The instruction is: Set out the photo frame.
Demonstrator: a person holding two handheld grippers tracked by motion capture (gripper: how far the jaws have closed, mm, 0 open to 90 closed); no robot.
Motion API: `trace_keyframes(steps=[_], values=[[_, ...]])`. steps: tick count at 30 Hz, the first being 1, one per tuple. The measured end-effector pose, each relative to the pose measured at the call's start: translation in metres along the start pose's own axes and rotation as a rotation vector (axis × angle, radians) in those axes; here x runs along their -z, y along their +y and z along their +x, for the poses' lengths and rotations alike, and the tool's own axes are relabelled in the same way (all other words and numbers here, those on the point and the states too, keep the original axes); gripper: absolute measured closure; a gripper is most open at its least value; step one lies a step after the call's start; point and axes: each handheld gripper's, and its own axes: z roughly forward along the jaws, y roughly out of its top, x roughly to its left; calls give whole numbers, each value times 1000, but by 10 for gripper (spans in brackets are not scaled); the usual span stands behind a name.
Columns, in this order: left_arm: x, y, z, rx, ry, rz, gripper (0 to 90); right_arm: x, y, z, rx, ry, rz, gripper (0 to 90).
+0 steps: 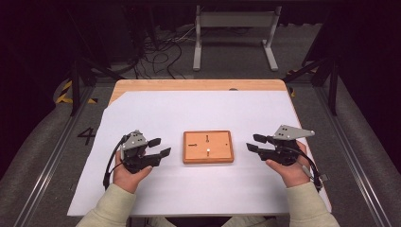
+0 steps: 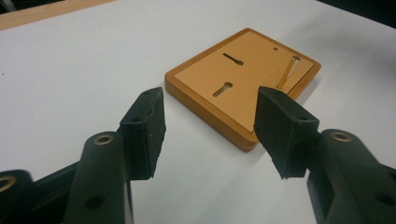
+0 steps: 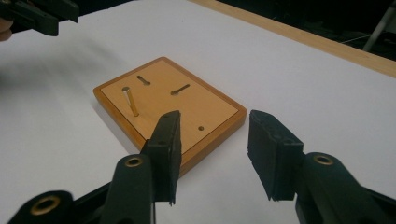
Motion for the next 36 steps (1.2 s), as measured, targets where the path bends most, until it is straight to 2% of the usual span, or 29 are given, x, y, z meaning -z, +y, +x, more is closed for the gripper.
trace_keyframes(steps=[4, 10, 12, 15, 17, 21, 23, 27, 28, 31, 34, 36], values=[[-6, 3, -4, -2, -12, -18, 413, 0, -3, -4, -20, -14, -20, 493], [-14, 10, -8, 6, -37, -39, 358, 3, -6, -8, -45, -27, -7, 496], [-18, 14, -11, 0, -46, -44, 339, 5, -7, -9, -61, -41, 15, 510], [-25, 20, -17, -27, -57, -50, 325, 8, -9, -11, -82, -52, 17, 515], [-28, 21, -18, -28, -69, -50, 324, 9, -10, -12, -82, -56, 16, 515], [-38, 27, -25, -30, -101, -37, 332, 14, -12, -14, -88, -72, 13, 515], [-44, 28, -26, -46, -134, -42, 324, 16, -13, -15, -93, -74, 13, 517], [-53, 30, -28, -31, -181, -58, 346, 17, -14, -14, -100, -72, 21, 551], [-56, 31, -29, -24, -171, -57, 346, 17, -14, -14, -98, -70, 22, 555], [-63, 31, -30, 2, -191, -57, 335, 16, -14, -13, -95, -70, 25, 556], [-67, 31, -32, 4, -192, -62, 344, 17, -14, -13, -98, -70, 26, 556], [-72, 30, -35, -13, -186, -70, 382, 17, -14, -13, -98, -71, 26, 556]])
